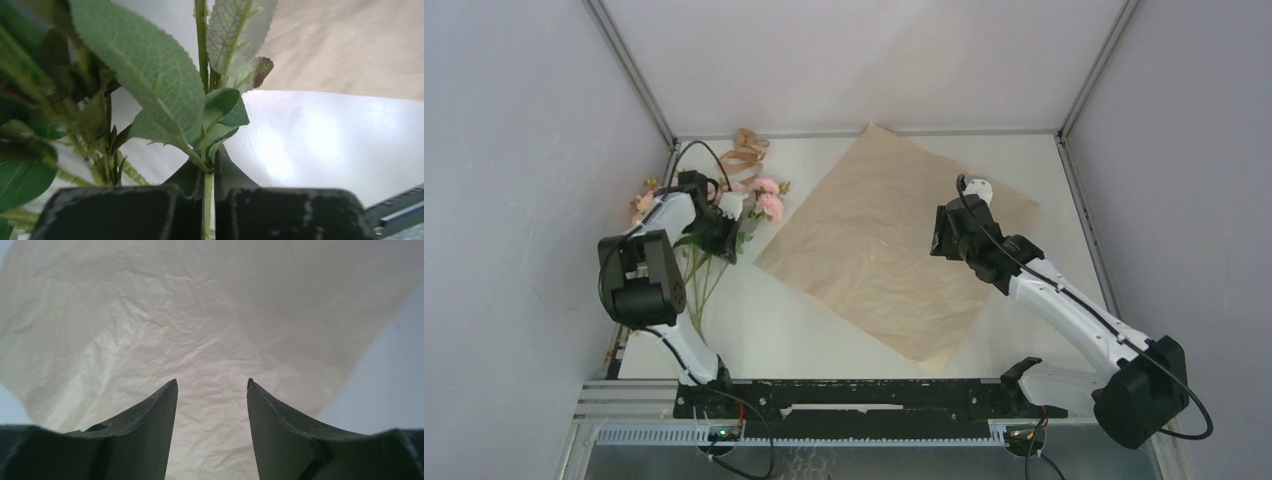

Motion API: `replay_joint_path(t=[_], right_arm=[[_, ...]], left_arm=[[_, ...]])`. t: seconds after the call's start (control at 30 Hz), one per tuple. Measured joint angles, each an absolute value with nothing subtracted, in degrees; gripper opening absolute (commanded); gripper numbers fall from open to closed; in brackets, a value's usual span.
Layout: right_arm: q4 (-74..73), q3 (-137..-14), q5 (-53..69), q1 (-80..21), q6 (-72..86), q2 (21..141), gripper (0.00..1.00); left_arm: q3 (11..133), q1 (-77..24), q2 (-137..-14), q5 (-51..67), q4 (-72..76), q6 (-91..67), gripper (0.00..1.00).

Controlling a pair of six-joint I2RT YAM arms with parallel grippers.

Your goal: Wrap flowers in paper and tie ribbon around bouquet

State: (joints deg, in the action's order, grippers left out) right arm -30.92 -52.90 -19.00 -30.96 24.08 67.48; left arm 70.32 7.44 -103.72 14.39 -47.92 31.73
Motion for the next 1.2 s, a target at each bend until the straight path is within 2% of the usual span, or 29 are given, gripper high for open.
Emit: replay_joint_path(t=[0.13,0.23,0.27,0.3,0.43,0.6,0.67,0.7,0.77,0.8,0.83,0.87,0.9,0.93,0.97,1.0,1.1,1.2], right_arm=[[-29.69,-52.90,-13.54,-31.81,22.09,63.11,0.70],[-26.22,-52.88,-7.86,-34.22,20.56,61.30,0.85],[-24.08,-52.90,-6.50,-36.07,19.90,61.21,0.96],[-21.85,-52.95,-5.10,-38.30,19.49,61.52,0.99],[-9.72,-54.98,1.39,-46.15,19.38,66.52,1.00],[1.83,-67.66,4.51,-53.28,19.90,80.60,0.96],[5.45,-72.62,5.04,-55.40,20.05,86.06,0.89],[6.52,-73.91,5.02,-55.92,20.32,87.85,0.82],[7.90,-75.59,4.86,-56.77,21.15,90.91,0.46],[8.29,-76.01,4.36,-56.97,22.22,92.20,0.20],[8.36,-76.14,3.90,-56.99,22.39,93.08,0.01],[8.21,-76.14,3.03,-56.88,23.05,93.82,0.00],[7.88,-76.14,2.39,-56.64,24.05,94.35,0.00],[7.81,-76.23,2.15,-56.55,24.47,94.52,0.00],[6.81,-76.27,1.34,-56.60,24.91,94.45,0.00],[5.74,-76.31,0.56,-56.62,25.30,94.37,0.00],[-0.64,-76.42,-1.56,-53.93,26.35,94.06,0.00],[-10.96,-77.78,-2.04,-47.16,26.50,94.83,0.00]], left_arm=[[74.52,9.54,-96.42,23.62,-51.16,26.79,0.00],[80.20,10.72,-88.31,31.94,-50.96,20.91,0.00],[81.60,10.85,-85.45,35.33,-49.65,18.11,0.00],[82.43,10.66,-82.37,39.03,-47.42,14.48,0.00],[80.42,5.37,-71.83,49.41,-35.20,-1.26,0.00],[76.66,-4.21,-67.72,54.24,-24.97,-15.20,0.00],[75.66,-5.78,-67.90,54.50,-22.11,-18.79,0.00],[75.02,-6.37,-67.96,54.50,-21.15,-20.34,0.00],[74.00,-7.18,-68.16,54.72,-19.84,-22.76,0.00],[73.43,-7.46,-68.25,54.87,-19.11,-23.86,0.00],[72.84,-7.73,-68.27,55.09,-18.57,-24.69,0.00],[72.53,-7.79,-68.27,55.37,-18.48,-25.15,0.00],[72.36,-7.84,-68.27,55.11,-18.52,-24.93,0.17],[72.29,-7.84,-68.38,54.46,-18.68,-24.77,0.47],[72.40,-7.81,-68.73,54.33,-19.35,-23.88,0.89],[72.84,-7.62,-69.04,53.95,-21.45,-21.61,0.98],[77.41,-5.63,-71.99,48.88,-34.30,-9.93,1.00],[80.36,-1.32,-76.16,41.45,-43.72,3.18,1.00]])
